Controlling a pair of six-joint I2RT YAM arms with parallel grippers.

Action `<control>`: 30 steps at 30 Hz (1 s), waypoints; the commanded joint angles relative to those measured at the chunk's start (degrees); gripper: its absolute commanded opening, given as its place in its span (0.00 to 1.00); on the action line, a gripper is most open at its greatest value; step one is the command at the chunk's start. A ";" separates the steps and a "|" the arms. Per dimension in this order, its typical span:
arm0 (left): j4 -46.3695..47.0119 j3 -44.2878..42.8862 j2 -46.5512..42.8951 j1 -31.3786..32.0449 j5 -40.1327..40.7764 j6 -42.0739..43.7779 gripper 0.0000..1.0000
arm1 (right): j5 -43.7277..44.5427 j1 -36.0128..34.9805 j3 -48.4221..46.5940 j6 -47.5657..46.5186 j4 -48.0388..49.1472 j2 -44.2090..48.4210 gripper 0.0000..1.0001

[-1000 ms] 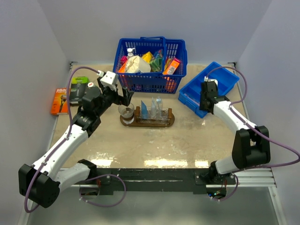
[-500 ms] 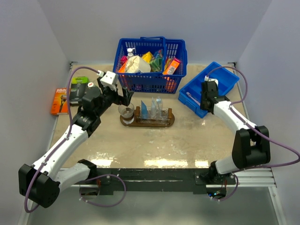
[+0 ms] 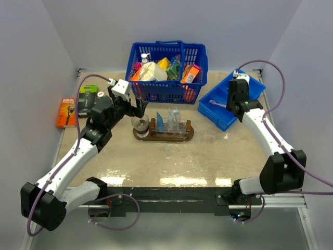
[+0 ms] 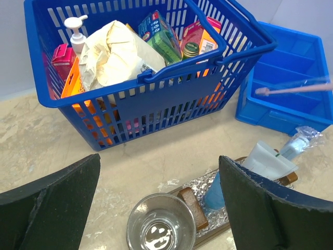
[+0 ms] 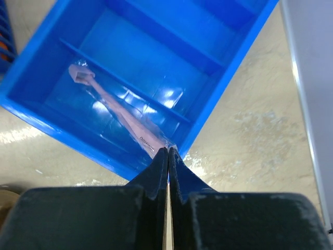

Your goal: Prepare toiletry sets of a toothbrush and toothpaste on the tray

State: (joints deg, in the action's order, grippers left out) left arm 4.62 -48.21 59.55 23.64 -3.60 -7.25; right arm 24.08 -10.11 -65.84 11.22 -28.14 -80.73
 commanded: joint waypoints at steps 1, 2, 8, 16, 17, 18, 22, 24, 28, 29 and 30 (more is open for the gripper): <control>1.88 0.04 -0.14 -0.08 -0.26 2.23 0.99 | 3.43 0.00 -6.22 -1.99 -2.18 3.65 0.00; 1.97 0.04 -0.22 -0.08 -0.62 2.50 0.98 | 3.70 0.09 -7.71 -2.08 -2.44 4.34 0.00; 3.72 0.65 -0.75 0.00 -6.33 3.38 0.96 | 4.05 0.00 -12.37 -2.17 -5.52 7.42 0.00; 6.36 -0.30 -0.22 0.00 -10.03 -4.42 0.96 | -6.22 -0.09 -13.87 -1.21 -4.03 19.10 0.00; 6.36 -0.83 0.04 0.00 -10.03 -6.10 0.96 | -7.80 -0.09 -13.61 -1.12 -3.24 20.07 0.00; 6.45 -1.27 0.30 0.00 -10.03 -8.03 0.96 | -10.77 -0.09 -13.26 -0.68 -1.41 21.22 0.00; 12.05 -1.81 0.22 0.00 -13.01 -21.27 0.96 | -17.56 -0.09 -11.24 2.03 3.70 24.21 0.00; 15.57 -1.19 0.48 0.00 -13.72 -26.04 0.96 | -20.81 -0.09 -9.31 3.80 7.90 24.92 0.00; 28.64 0.74 2.06 0.09 -14.95 -39.65 0.96 | -30.82 -1.92 -3.43 12.13 18.89 24.92 0.00; 30.60 0.92 2.93 0.35 -14.95 -41.25 0.95 | -31.19 -3.06 -1.41 13.11 21.00 24.57 0.00; 32.27 0.83 3.55 0.79 -14.86 -42.40 0.95 | -30.59 -4.64 -0.87 13.73 23.89 23.78 0.00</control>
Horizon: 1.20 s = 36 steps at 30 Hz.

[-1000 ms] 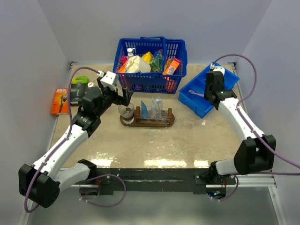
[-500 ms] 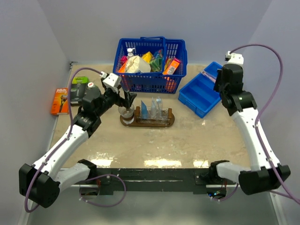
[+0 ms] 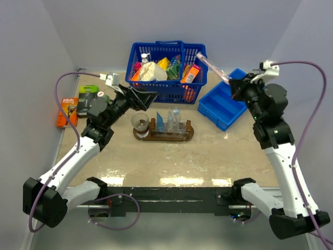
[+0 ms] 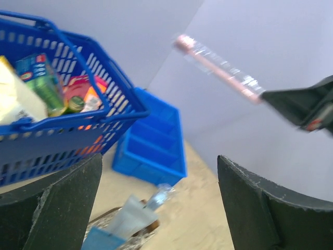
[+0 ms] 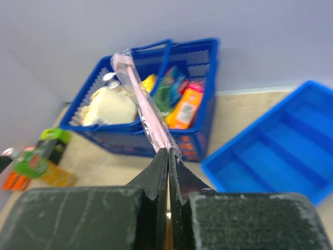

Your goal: Prepare toiletry sets of a toothbrush and toothpaste on the tray

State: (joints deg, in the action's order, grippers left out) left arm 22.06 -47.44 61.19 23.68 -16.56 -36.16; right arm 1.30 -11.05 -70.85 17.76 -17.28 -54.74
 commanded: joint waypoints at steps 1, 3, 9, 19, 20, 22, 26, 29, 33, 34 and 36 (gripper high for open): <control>16.94 -0.19 2.26 1.10 -0.86 -14.97 0.95 | -4.67 -7.72 4.31 7.38 13.67 -2.65 0.00; 18.45 -0.55 3.67 2.59 0.29 -15.69 0.95 | -2.71 -11.08 4.32 7.29 15.42 -4.40 0.00; 21.70 0.32 7.89 4.35 2.31 -20.34 0.95 | -3.50 -16.72 6.16 11.33 23.25 -6.87 0.00; 25.22 0.68 11.32 4.62 5.39 -23.16 0.94 | -4.82 -22.52 5.55 12.65 26.33 -9.95 0.00; 25.66 0.77 11.50 4.62 5.74 -23.42 0.94 | -4.82 -22.79 5.72 12.74 26.33 -10.03 0.00; 27.06 1.12 11.85 4.62 6.62 -24.13 0.94 | -5.08 -23.49 5.72 12.56 26.16 -10.12 0.00; 30.66 2.18 12.20 4.53 8.03 -26.85 0.93 | -5.34 -24.02 6.07 12.30 25.71 -9.77 0.00; 30.50 1.65 12.55 4.53 9.08 -26.77 0.93 | -5.96 -24.63 6.51 12.21 25.98 -9.07 0.00; 30.84 1.47 14.13 4.09 9.17 -28.52 0.87 | -6.49 -26.13 7.92 10.19 25.81 -8.02 0.00; 31.45 1.56 14.48 4.00 9.00 -29.22 0.86 | -6.49 -26.22 8.09 10.02 25.37 -7.84 0.00; 34.00 2.26 15.18 3.74 8.82 -30.72 0.82 | -6.75 -26.48 8.62 9.40 25.01 -7.49 0.00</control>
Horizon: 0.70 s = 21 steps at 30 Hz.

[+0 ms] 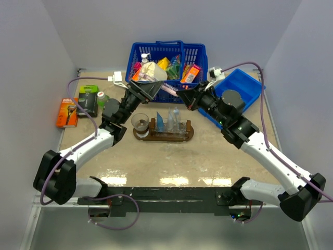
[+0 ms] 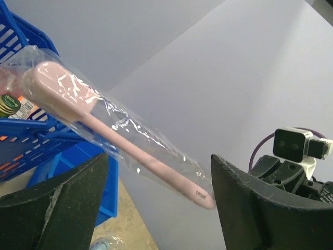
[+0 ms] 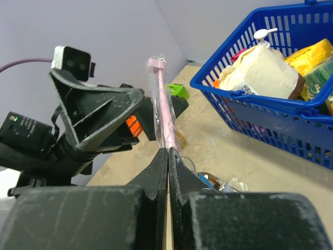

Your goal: Prepare toiletry sets of a toothbrush and toothpaste on the tray

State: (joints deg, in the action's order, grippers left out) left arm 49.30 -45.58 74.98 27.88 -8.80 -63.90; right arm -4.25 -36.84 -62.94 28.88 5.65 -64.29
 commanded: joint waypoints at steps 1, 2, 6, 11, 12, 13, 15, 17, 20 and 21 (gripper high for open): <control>7.30 0.41 1.57 -0.37 1.06 -3.25 0.81 | -1.29 -0.78 0.88 -1.90 1.65 2.15 0.00; 7.74 0.32 1.75 -0.37 1.06 -3.60 0.81 | -1.46 -0.95 0.97 -2.25 1.38 2.15 0.00; 7.92 0.41 1.92 -0.37 1.06 -3.78 0.72 | -1.29 -1.13 1.94 -2.95 0.24 2.77 0.00; 7.83 0.84 1.84 -0.46 -0.25 -3.78 0.52 | -0.06 -1.13 3.34 -3.57 -1.52 2.59 0.00; 7.74 0.93 1.92 -0.54 -0.34 -3.69 0.51 | -0.23 -1.13 3.70 -3.57 -1.69 2.42 0.00; 7.57 0.93 1.92 -0.46 -0.43 -3.60 0.49 | -0.41 -1.13 3.79 -3.57 -1.78 2.24 0.00; 6.95 0.93 1.92 -0.55 -1.04 -2.99 0.42 | -0.67 -1.13 4.05 -3.31 -1.69 2.15 0.00; 6.51 0.76 2.10 -0.63 -1.66 -2.28 0.32 | -0.67 -1.13 4.14 -3.22 -1.43 2.24 0.00; 6.34 0.41 2.28 -0.72 -2.27 -1.76 0.18 | -0.93 -1.13 3.96 -3.66 -1.43 2.42 0.03; 6.16 0.32 2.28 -0.81 -2.36 -1.76 0.14 | -1.28 -1.13 3.96 -4.01 -1.61 2.50 0.06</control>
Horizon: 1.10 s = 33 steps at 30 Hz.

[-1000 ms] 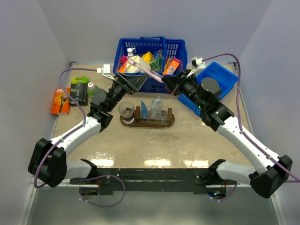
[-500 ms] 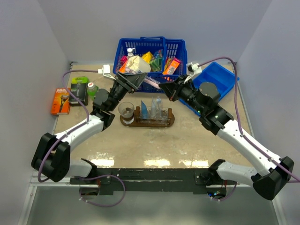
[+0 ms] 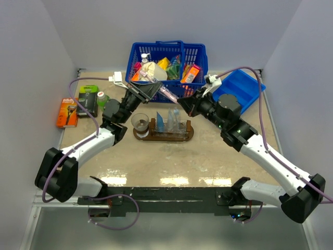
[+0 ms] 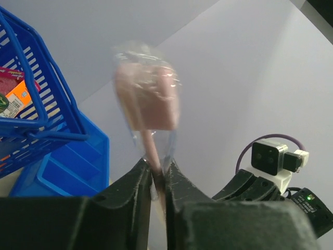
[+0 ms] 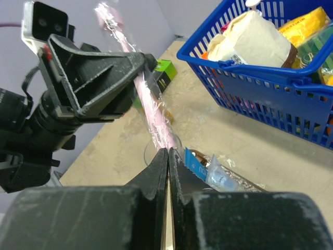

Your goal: Prepare toiletry sets of a toothbrush and toothpaste on the tray

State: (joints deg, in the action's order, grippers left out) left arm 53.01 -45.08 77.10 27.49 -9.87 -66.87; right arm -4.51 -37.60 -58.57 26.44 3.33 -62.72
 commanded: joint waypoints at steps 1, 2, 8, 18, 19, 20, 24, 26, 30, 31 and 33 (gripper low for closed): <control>2.53 -0.27 0.16 -0.33 -1.64 1.22 0.09 | -1.11 -0.45 -0.32 -2.17 0.45 1.11 0.12; 2.53 -0.45 0.33 -0.41 -1.82 1.30 0.02 | -0.94 -0.36 -0.41 -2.53 0.01 1.63 0.16; -0.44 -2.90 0.68 -0.41 -7.00 7.44 0.00 | 2.39 -0.28 -3.56 -5.95 -7.45 4.53 0.67; -23.01 -10.28 0.86 -0.33 -28.17 29.67 0.00 | -3.65 -0.28 -16.75 -14.30 -21.25 -2.31 0.77; -25.31 -10.81 0.77 -0.33 -30.89 31.43 0.00 | -4.62 -0.28 -19.02 -15.53 -22.05 -3.63 0.77; -27.94 -11.51 0.86 -0.33 -32.22 33.37 0.00 | -5.76 -0.36 -20.00 -16.15 -22.75 -4.16 0.77; -41.20 -13.63 0.77 -0.33 -41.01 47.05 0.00 | -13.32 -0.28 -23.17 -18.35 -24.24 -5.83 0.78; -42.73 -12.32 -1.68 0.20 -41.90 50.42 0.00 | -14.99 -0.36 -25.10 -18.52 -26.35 -7.58 0.79; -38.70 -7.84 -5.47 0.81 -46.11 52.54 0.00 | -18.24 -0.28 -27.74 -18.79 -29.35 -10.93 0.77; -38.77 -7.57 -5.90 0.90 -47.60 52.98 0.00 | -19.29 -0.28 -28.00 -18.35 -29.35 -11.37 0.77; -38.60 -7.48 -6.00 1.08 -48.49 52.98 0.00 | -22.46 -0.28 -27.92 -17.74 -28.03 -12.42 0.76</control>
State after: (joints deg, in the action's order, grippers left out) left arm 13.30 -52.95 73.80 27.97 -51.81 -18.68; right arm -19.51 -37.74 -83.96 9.26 -23.59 -73.67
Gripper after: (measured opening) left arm 0.085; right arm 0.768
